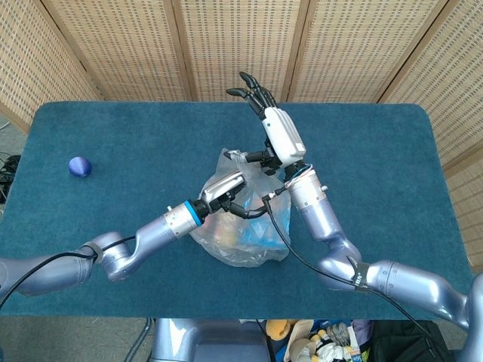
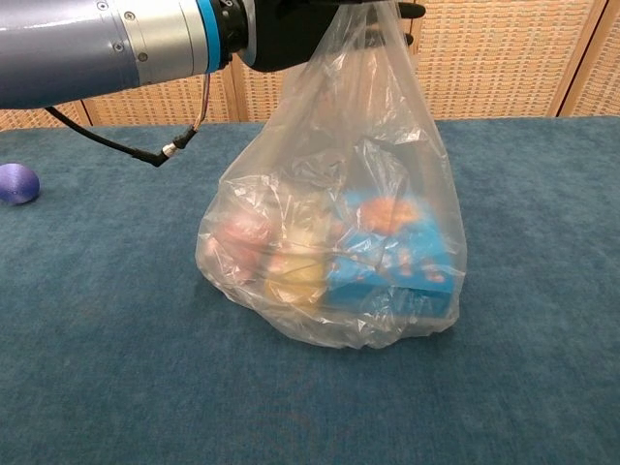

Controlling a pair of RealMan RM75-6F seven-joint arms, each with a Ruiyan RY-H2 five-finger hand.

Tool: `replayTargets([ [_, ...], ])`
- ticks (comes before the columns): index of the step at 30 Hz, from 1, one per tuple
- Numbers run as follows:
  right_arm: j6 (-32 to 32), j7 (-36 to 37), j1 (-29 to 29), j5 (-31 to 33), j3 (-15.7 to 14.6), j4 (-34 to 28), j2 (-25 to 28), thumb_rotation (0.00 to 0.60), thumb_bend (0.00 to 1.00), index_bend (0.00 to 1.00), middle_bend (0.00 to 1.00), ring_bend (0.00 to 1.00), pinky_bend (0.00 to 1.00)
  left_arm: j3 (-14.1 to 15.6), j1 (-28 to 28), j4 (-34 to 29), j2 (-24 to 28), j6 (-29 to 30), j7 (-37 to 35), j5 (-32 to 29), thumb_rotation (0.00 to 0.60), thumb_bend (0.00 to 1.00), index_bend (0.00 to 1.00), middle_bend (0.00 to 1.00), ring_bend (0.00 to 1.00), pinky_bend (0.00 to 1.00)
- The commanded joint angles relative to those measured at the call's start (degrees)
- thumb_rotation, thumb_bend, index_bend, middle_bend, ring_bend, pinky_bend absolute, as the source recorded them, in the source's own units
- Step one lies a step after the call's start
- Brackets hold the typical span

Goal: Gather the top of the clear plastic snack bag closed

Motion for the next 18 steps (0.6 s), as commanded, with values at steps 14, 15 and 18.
replayTargets([
  [14,-0.3,0.4,-0.2,-0.2,0.0,-0.7,1.0,0.6,0.0,0.18,0.02,0.0,0.0,-2.6,-0.9,1.7,-3.6,-2.6,5.0,-3.9,0.562,0.4,0.03,0.0,0.0,0.03],
  [15,-0.3,0.4,-0.2,-0.2,0.0,-0.8,1.1,0.6,0.0,0.18,0.02,0.0,0.0,-2.8,-1.1,1.8,-3.8,-2.8,5.5,-4.0,0.56,0.4,0.03,0.0,0.0,0.03],
  [18,-0.3,0.4,-0.3,-0.2,-0.1,-1.1,1.2,0.6,0.0,0.18,0.02,0.0,0.0,-3.5,-1.4,2.0,-4.5,-3.0,7.5,-4.9,0.565,0.4,0.04,0.0,0.0,0.03],
])
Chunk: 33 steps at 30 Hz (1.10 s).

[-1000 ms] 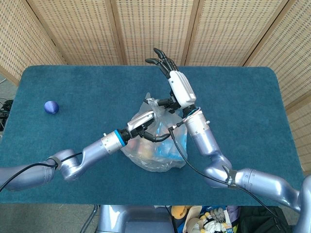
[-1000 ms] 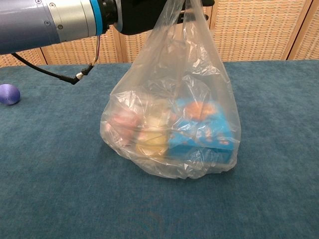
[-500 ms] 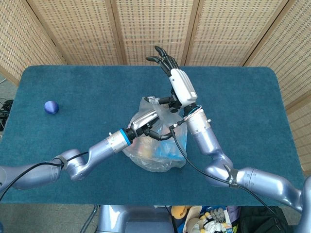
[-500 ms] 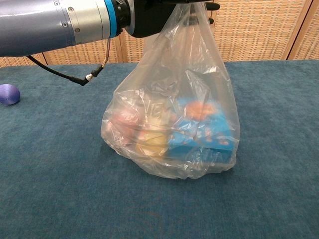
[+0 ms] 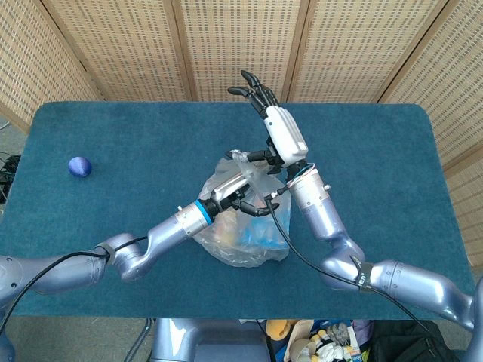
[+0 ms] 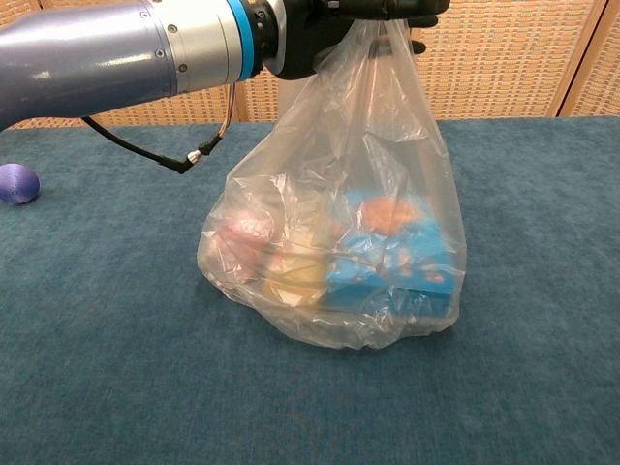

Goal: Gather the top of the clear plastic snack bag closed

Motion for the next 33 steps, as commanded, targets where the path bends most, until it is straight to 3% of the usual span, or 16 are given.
replayTargets([
  [1,0.0,0.0,-0.1,0.0,-0.1,-0.1,0.1,0.6,0.0,0.18,0.02,0.0,0.0,-1.0,-0.3,0.1,-0.8,-0.2,2.0,-1.2,0.566,0.4,0.04,0.0,0.0,0.03],
  [7,-0.2,-0.1,-0.1,-0.1,-0.4,-0.6,0.3,0.6,0.0,0.17,0.02,0.0,0.0,-2.8,-0.4,-1.1,-1.2,-0.2,5.1,-2.9,0.586,0.4,0.06,0.0,0.01,0.03],
  [11,-0.4,-1.0,0.0,-0.2,-0.6,-1.1,0.8,0.6,0.0,0.16,0.02,0.0,0.0,-3.6,-0.2,-2.1,-1.1,-0.3,6.5,-3.7,0.6,0.4,0.12,0.06,0.07,0.07],
  [16,-0.7,-6.0,0.4,-0.2,-1.6,-2.0,2.7,0.6,0.0,0.0,0.0,0.0,0.0,-4.1,0.0,-2.9,-1.0,-1.1,8.4,-4.8,0.6,0.42,0.17,0.1,0.09,0.09],
  [21,-0.6,-14.7,0.8,0.0,-3.0,-3.3,6.6,0.6,0.0,0.0,0.0,0.0,0.0,-4.5,0.1,-3.0,-1.3,-2.1,9.3,-5.6,0.6,0.44,0.17,0.11,0.1,0.09],
  [33,-3.9,-27.8,0.3,3.2,-4.9,-11.0,19.0,0.6,0.0,0.0,0.0,0.0,0.0,-6.4,0.2,-2.7,-2.2,-3.1,10.6,-6.7,0.6,0.44,0.17,0.11,0.1,0.09],
])
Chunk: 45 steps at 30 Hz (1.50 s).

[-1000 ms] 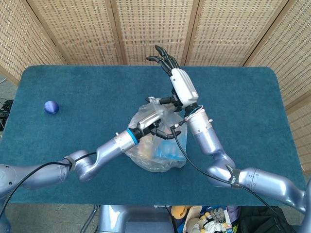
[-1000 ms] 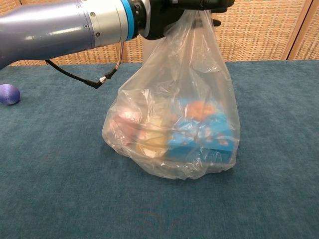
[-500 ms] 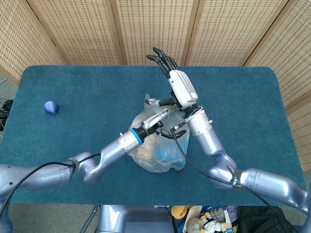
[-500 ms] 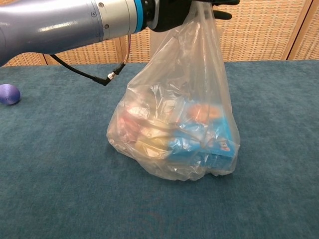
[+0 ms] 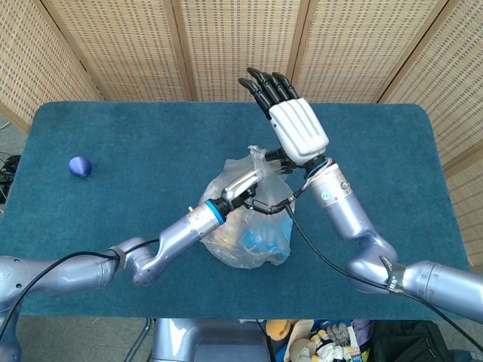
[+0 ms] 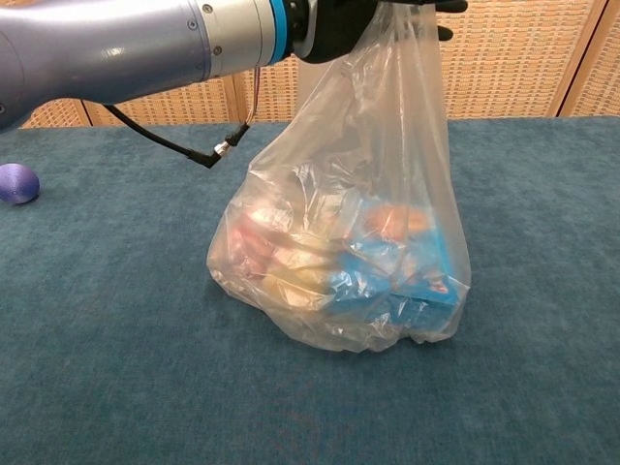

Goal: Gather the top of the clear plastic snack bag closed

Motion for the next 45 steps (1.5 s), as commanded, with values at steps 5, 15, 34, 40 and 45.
replayTargets([
  [5,-3.0,-5.7,-0.4,3.8,-1.7,-7.3,7.8,0.6,0.0,0.0,0.0,0.0,0.0,-0.9,-0.2,0.1,-0.4,-0.9,1.0,-0.7,0.6,0.44,0.17,0.11,0.1,0.09],
  [15,-2.2,-9.3,-0.6,7.8,-2.5,-15.5,13.8,0.6,0.0,0.0,0.0,0.0,0.0,-1.8,-0.3,0.8,-1.5,-1.8,2.0,-1.8,0.6,0.44,0.17,0.11,0.1,0.09],
  [34,6.3,-16.4,-6.9,6.5,-8.7,-17.3,21.5,0.6,0.0,0.0,0.0,0.0,0.0,-3.5,1.8,-0.8,-0.7,-0.4,-1.1,0.1,0.6,0.44,0.19,0.12,0.1,0.1],
  [40,10.9,-13.1,-12.9,4.3,-11.8,-9.2,20.1,0.6,0.0,0.0,0.0,0.0,0.0,-3.0,3.6,-2.8,1.1,1.1,-3.4,2.2,0.6,0.44,0.2,0.14,0.11,0.1],
  [45,11.5,-7.2,-17.2,1.0,-14.4,-5.2,17.7,0.6,0.0,0.0,0.0,0.0,0.0,-2.9,5.0,-4.4,2.3,2.3,-4.8,2.9,0.6,0.44,0.21,0.15,0.12,0.11],
])
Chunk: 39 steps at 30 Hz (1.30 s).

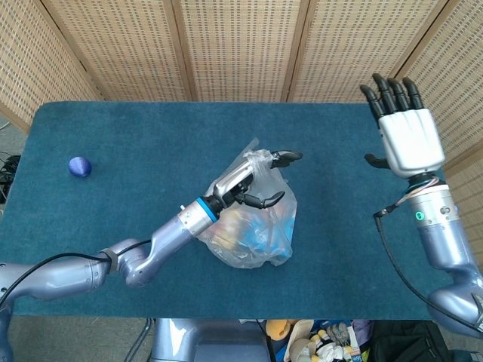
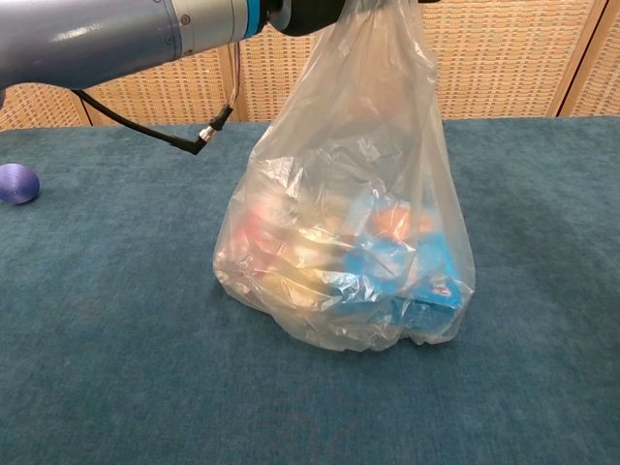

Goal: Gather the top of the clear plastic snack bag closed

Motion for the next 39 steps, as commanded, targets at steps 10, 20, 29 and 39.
replayTargets([
  [10,7.3,19.3,-12.7,-20.4,-11.6,13.2,-17.7,0.6,0.0,0.0,0.0,0.0,0.0,-0.2,3.8,-5.5,3.6,3.7,-3.1,0.9,0.6,0.44,0.28,0.27,0.23,0.15],
  [20,16.1,24.6,-19.3,-31.7,-16.6,21.0,-27.7,0.6,0.0,0.0,0.0,0.0,0.0,-1.7,6.1,-12.6,6.8,7.0,1.7,-1.1,0.6,0.44,0.53,0.64,0.46,0.49],
  [29,17.3,26.1,-20.9,-34.0,-16.3,22.8,-29.9,0.6,0.0,0.0,0.0,0.0,0.0,-4.0,6.2,-17.7,8.8,8.0,9.4,-5.7,0.6,0.32,0.65,0.75,0.52,0.57],
  [39,17.6,28.1,-22.0,-35.1,-15.0,23.7,-30.7,0.6,0.0,0.0,0.0,0.0,0.0,-10.1,5.4,-24.9,14.2,7.9,17.1,-13.7,0.6,0.62,0.79,0.84,0.6,0.68],
])
